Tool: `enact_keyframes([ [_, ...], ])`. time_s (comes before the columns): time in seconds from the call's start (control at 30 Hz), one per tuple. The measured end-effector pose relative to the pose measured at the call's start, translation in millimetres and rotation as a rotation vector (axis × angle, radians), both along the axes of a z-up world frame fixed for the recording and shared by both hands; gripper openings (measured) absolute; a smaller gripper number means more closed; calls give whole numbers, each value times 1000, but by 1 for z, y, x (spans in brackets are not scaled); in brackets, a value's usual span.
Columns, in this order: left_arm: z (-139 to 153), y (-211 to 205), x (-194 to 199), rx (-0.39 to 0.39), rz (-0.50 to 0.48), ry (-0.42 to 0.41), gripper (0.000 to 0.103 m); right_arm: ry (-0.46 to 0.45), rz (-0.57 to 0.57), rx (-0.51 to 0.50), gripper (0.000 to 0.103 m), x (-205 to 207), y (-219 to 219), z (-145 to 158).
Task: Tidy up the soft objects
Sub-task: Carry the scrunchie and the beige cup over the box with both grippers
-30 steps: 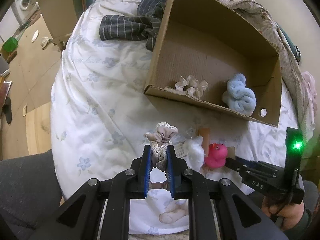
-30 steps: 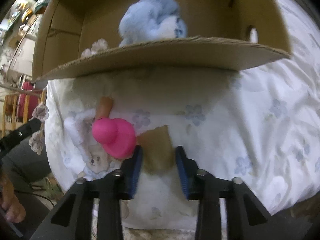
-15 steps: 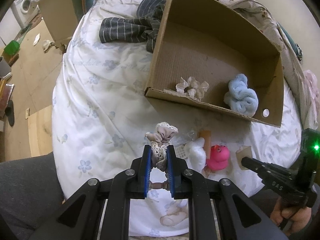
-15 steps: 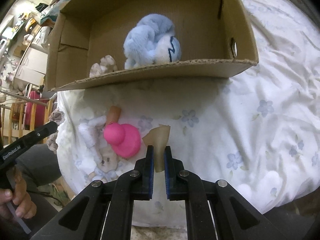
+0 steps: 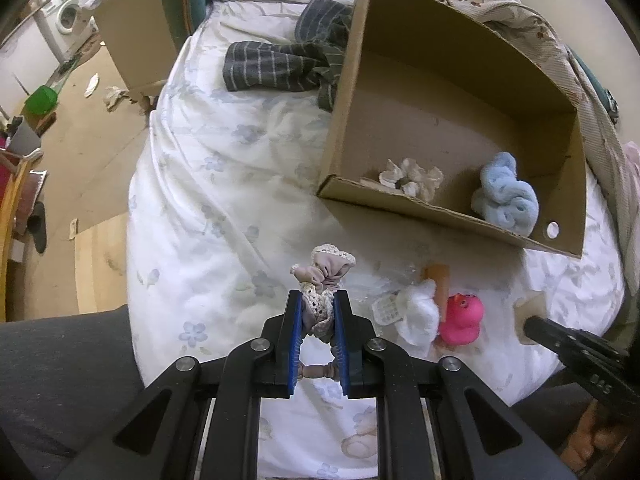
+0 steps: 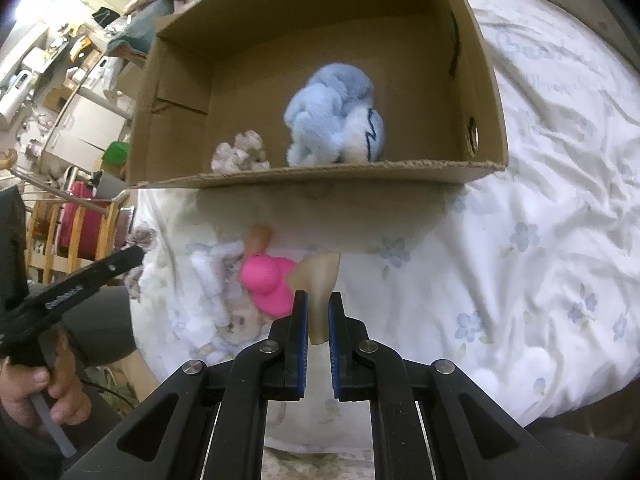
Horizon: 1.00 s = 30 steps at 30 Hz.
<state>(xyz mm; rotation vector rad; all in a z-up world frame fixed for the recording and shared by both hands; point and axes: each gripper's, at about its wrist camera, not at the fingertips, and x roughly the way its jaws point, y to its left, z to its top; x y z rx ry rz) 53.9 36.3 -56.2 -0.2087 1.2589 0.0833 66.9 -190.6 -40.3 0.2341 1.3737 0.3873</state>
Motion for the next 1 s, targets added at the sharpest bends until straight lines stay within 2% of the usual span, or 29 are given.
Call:
enact_keyframes([
  [0.2, 6, 4, -1, 30, 28, -28, 14, -40, 12, 36, 11, -2, 0, 15],
  [0.33, 19, 2, -2, -8, 4, -26, 14, -80, 15, 64, 11, -5, -3, 31],
  [0.57, 68, -7, 11, -30, -47, -106, 14, -162, 2, 119, 11, 5, -14, 76],
  [0.73, 97, -15, 33, -34, -87, -168, 14, -235, 14, 119, 11, 24, -13, 108],
  [0.87, 99, -21, 52, -59, -111, -160, 14, -293, 10, 93, 11, 40, -10, 126],
  [1.0, 100, -29, 66, -46, -137, -171, 14, -334, 2, 79, 11, 56, -10, 128],
])
